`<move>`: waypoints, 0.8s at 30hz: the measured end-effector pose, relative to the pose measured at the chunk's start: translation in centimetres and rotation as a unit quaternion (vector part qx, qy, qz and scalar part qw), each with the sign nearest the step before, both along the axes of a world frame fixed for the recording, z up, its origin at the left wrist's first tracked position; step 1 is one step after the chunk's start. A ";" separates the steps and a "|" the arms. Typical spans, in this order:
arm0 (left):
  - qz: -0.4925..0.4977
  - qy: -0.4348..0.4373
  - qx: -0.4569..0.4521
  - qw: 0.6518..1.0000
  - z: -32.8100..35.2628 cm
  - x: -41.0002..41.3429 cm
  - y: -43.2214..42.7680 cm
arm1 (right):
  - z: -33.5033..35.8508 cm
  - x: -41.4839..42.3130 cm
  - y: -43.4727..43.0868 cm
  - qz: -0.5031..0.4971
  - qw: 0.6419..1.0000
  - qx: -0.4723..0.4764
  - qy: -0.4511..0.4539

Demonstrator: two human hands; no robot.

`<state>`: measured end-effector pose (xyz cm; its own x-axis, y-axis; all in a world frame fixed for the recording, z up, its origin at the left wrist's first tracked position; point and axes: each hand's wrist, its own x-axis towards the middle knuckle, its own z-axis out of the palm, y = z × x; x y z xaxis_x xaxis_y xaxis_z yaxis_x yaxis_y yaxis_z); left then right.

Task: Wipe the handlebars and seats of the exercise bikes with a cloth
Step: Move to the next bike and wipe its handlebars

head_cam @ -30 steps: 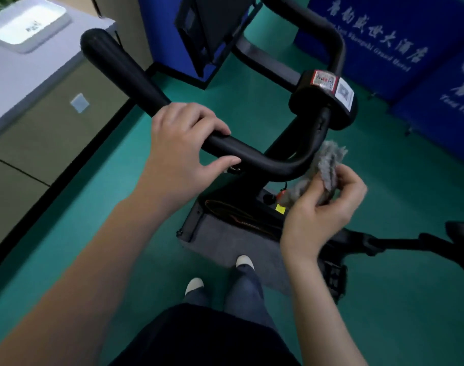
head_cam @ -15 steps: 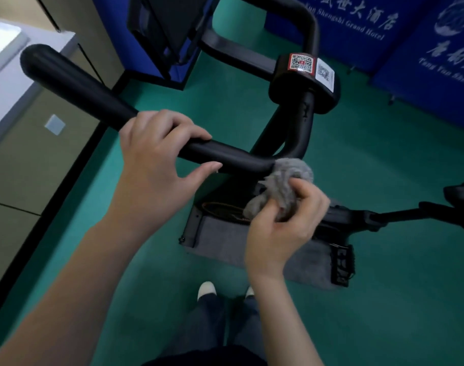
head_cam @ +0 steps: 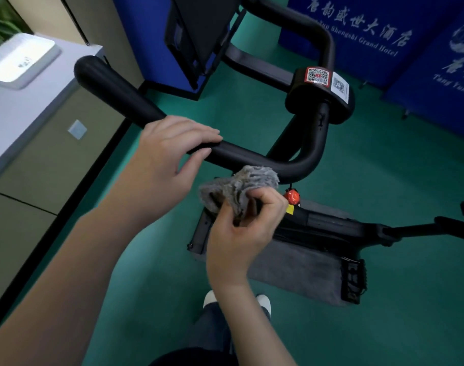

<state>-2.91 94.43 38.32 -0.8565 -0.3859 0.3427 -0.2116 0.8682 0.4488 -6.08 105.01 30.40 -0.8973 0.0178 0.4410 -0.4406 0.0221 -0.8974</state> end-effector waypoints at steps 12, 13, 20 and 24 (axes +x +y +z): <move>-0.002 0.051 -0.015 0.999 0.2 1.3 -1.3 | 0.4 0.5 -3.5 -0.011 1.000 0.001 -0.017; -0.002 0.051 -0.015 0.999 0.2 1.3 -1.3 | 0.3 0.3 -3.2 -0.012 1.000 0.009 -0.010; -0.003 0.064 -0.009 0.998 -0.2 1.4 -1.2 | -0.7 -2.0 1.6 -0.045 0.998 0.054 -0.004; 0.001 0.075 -0.029 0.997 -0.6 0.5 -0.5 | -0.6 -4.3 3.8 -0.050 0.997 0.015 -0.049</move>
<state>-2.41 93.98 37.71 -0.7929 -0.3631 0.4894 -0.1475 0.8936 0.4240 -10.33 108.86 29.84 -0.9304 0.0968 0.3535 -0.3456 0.0897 -0.9341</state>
